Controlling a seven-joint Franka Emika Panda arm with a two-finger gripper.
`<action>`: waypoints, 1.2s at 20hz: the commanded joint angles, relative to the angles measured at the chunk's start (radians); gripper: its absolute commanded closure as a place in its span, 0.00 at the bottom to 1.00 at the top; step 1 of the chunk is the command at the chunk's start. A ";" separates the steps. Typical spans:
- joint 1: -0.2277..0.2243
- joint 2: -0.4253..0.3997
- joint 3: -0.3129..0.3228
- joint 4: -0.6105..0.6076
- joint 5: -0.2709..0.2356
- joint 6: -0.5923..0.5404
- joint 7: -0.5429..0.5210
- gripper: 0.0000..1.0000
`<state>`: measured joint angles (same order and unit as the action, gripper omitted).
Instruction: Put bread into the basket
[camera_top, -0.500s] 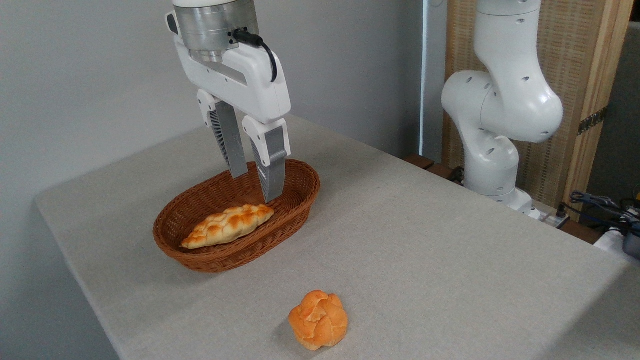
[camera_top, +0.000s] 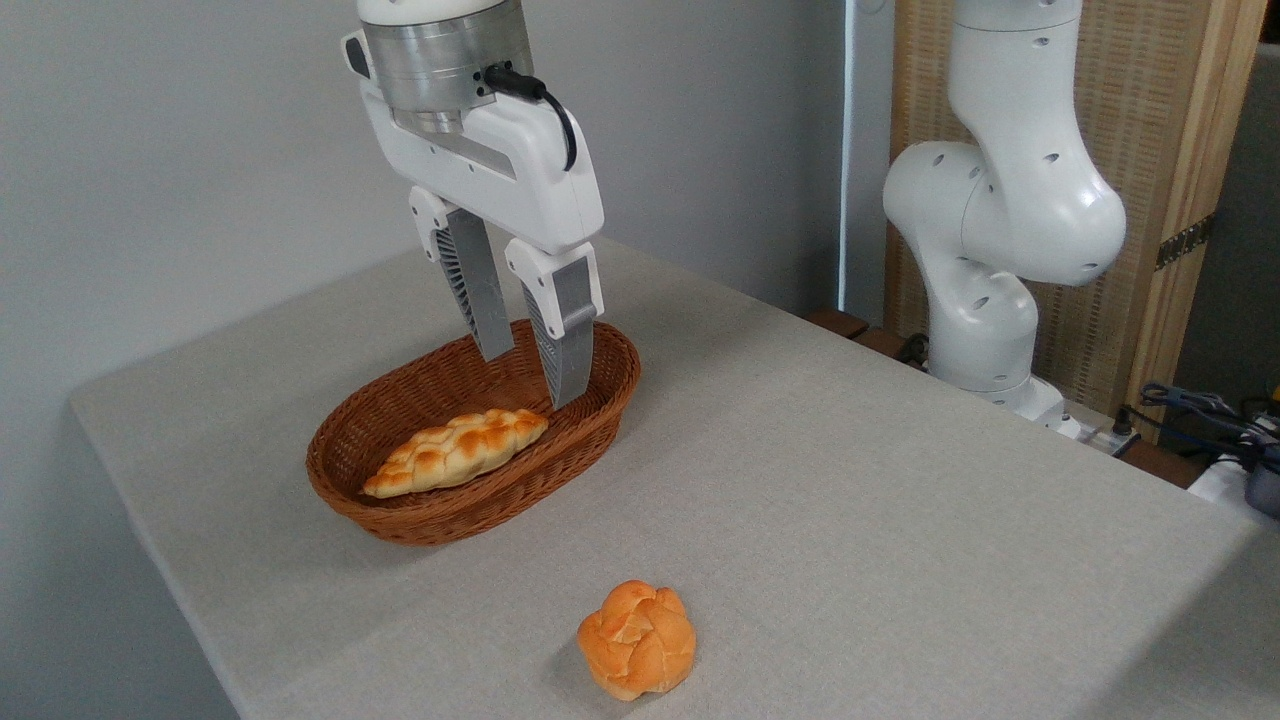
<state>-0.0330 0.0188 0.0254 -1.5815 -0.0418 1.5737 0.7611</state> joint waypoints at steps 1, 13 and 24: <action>-0.008 -0.022 0.011 -0.018 -0.004 -0.014 0.006 0.00; -0.008 -0.028 0.010 -0.055 -0.004 0.043 0.012 0.00; -0.007 -0.160 0.016 -0.325 0.007 0.331 0.044 0.00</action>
<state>-0.0329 -0.1057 0.0289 -1.8404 -0.0418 1.8381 0.7727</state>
